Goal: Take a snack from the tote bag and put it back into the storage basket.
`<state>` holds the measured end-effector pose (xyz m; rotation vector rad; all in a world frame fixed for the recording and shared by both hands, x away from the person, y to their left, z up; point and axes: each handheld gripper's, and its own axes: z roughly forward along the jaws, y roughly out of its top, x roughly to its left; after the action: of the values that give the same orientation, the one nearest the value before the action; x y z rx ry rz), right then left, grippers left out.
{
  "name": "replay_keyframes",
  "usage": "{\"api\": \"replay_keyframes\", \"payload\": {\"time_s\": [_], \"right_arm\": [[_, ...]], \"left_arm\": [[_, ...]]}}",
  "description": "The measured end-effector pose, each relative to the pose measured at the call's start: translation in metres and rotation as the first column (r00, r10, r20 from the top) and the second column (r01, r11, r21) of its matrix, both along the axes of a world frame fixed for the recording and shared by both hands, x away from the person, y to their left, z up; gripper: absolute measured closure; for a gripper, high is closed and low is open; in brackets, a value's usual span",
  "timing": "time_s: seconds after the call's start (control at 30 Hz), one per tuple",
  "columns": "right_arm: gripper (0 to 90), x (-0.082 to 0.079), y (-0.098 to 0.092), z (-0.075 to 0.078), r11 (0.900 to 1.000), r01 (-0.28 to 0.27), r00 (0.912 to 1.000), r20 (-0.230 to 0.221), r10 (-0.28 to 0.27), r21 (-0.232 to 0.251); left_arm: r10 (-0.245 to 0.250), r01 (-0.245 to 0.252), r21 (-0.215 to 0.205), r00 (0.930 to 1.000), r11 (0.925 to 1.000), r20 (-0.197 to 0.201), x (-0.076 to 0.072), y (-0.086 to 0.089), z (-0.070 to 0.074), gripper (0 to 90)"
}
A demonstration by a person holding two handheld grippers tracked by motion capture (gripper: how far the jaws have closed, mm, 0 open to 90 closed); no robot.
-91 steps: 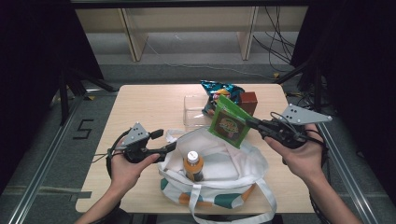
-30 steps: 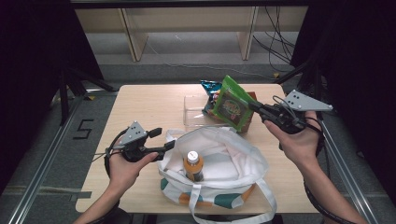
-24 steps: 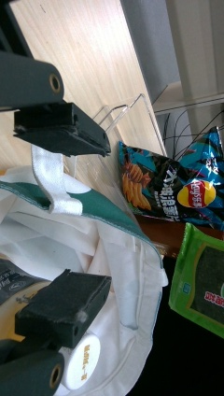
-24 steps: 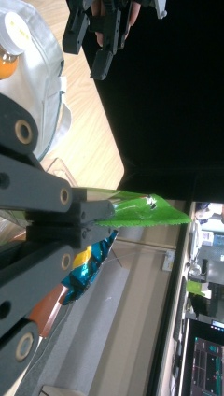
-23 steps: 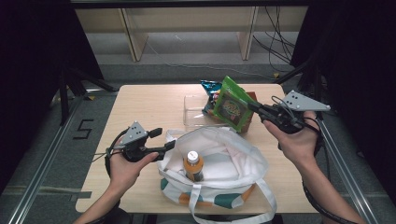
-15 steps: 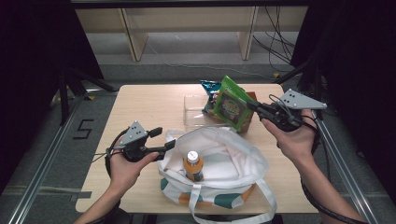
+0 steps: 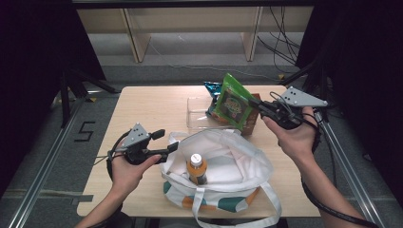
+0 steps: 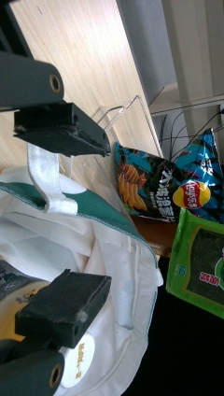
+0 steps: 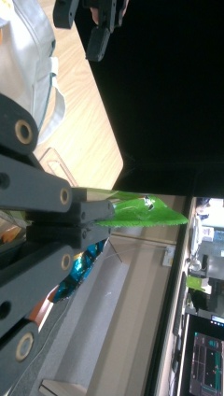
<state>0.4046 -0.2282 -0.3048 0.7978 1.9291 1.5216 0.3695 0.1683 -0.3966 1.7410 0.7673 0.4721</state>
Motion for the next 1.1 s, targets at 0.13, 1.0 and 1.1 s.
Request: {"api": "replay_keyframes", "payload": {"time_s": [0.13, 1.0, 1.1], "right_arm": [[90.0, 0.003, 0.000, 0.000, 1.000, 0.007, 1.0000, 0.003, -0.007, 0.000], [90.0, 0.015, 0.005, -0.005, 0.999, 0.029, 0.9995, 0.014, -0.029, -0.024], [90.0, 0.017, 0.006, -0.007, 0.999, 0.034, 0.9993, 0.016, -0.034, -0.026]], "left_arm": [[0.000, 0.000, 0.001, 1.0000, 1.0000, 0.006, 0.000, 0.001, 0.000, 29.8], [0.005, -0.005, -0.005, 1.0000, 1.0000, 0.005, 0.000, 0.002, 0.001, 29.9], [0.006, -0.006, -0.004, 0.9999, 1.0000, 0.009, 0.001, 0.002, 0.002, 29.9]]}}
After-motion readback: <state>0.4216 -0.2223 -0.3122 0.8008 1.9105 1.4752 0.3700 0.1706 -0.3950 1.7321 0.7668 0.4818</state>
